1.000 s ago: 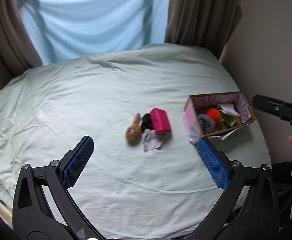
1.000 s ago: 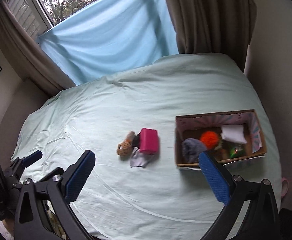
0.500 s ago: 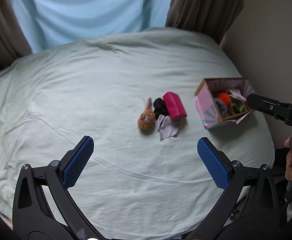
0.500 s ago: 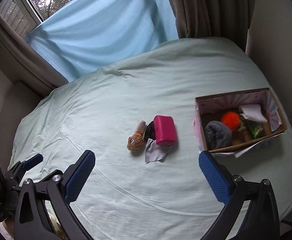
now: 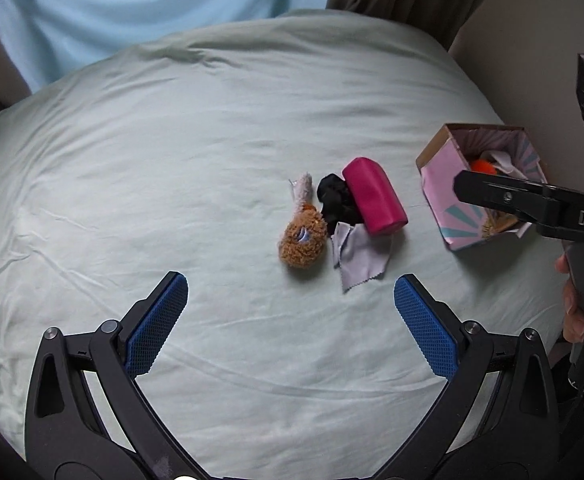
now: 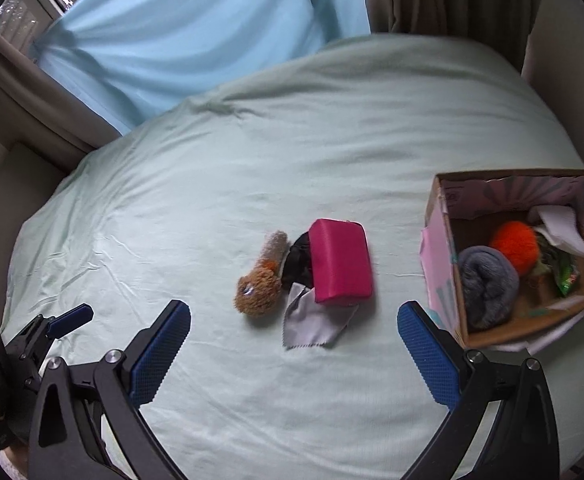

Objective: Organize soft objects
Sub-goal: 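Withdraw both tools from the box and approach the pink pouch, then grasp the brown plush with the left tool while the right tool grasps the pink pouch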

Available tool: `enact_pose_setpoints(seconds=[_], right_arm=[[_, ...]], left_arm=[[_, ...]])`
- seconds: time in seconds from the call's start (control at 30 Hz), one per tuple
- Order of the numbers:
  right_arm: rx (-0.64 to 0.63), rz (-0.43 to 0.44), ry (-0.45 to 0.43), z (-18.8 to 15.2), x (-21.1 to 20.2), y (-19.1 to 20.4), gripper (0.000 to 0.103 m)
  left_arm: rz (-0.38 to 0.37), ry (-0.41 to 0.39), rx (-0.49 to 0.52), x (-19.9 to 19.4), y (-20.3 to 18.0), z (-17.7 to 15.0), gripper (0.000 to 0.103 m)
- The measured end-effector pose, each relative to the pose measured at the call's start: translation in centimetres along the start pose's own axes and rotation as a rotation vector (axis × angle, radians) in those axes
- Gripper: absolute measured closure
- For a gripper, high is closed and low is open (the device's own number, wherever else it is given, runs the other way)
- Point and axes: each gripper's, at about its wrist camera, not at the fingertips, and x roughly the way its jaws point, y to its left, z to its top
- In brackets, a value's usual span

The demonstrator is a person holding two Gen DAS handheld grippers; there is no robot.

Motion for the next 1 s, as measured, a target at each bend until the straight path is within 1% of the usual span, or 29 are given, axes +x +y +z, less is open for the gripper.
enact_pose_setpoints(seconds=[0.17,0.33,0.4,0.47,0.53,0.7,0.73,0.77,0.8,0.83,0.9,0.97,1.0], right_arm=[[0.008,-0.023,0.055,1.5,5.2,-1.4,0.0],[0.022,-0.03,0.102,2.2,9.5,-3.0,0.0],[0.033,-0.027,0.125,2.3,11.2,-3.8,0.0],[0.034,-0.02,0.133,2.4,12.4,-4.3,0.0],[0.034,-0.005,0.146,2.4,13.5,-4.7,0.0],[0.06,0.017,0.164,2.3,16.1,-5.9,0.0],[0.07,0.021,0.165,2.3,16.4,-6.2,0.001],[0.081,0.026,0.166,2.2,16.8,-6.6,0.006],[0.085,0.032,0.172,2.2,17.2,-6.7,0.012],[0.086,0.037,0.179,2.1,17.4,-6.7,0.015],[0.073,0.042,0.196,1.8,18.0,-6.7,0.028],[0.05,0.047,0.203,1.6,18.2,-6.4,0.032],[0.04,0.042,0.201,1.6,18.2,-6.2,0.034]], left_arm=[[-0.02,0.031,0.005,4.5,0.0,1.3,0.001],[-0.026,0.08,0.003,9.3,0.2,2.3,0.001],[-0.031,0.089,0.0,10.7,0.3,2.4,0.001],[-0.029,0.099,0.006,12.3,0.2,2.5,0.003],[-0.029,0.114,0.013,13.5,0.2,2.6,0.008],[-0.028,0.147,0.019,16.7,0.2,2.7,0.012],[-0.03,0.154,0.019,17.1,0.2,2.7,0.015],[-0.033,0.163,0.022,17.6,0.3,2.7,0.018],[-0.036,0.172,0.025,18.0,0.2,2.7,0.023],[-0.037,0.18,0.03,18.4,0.0,2.6,0.026],[-0.037,0.193,0.044,19.0,-0.2,2.4,0.03],[-0.046,0.198,0.054,19.3,-0.5,2.3,0.035],[-0.053,0.199,0.061,19.5,-0.7,2.3,0.039]])
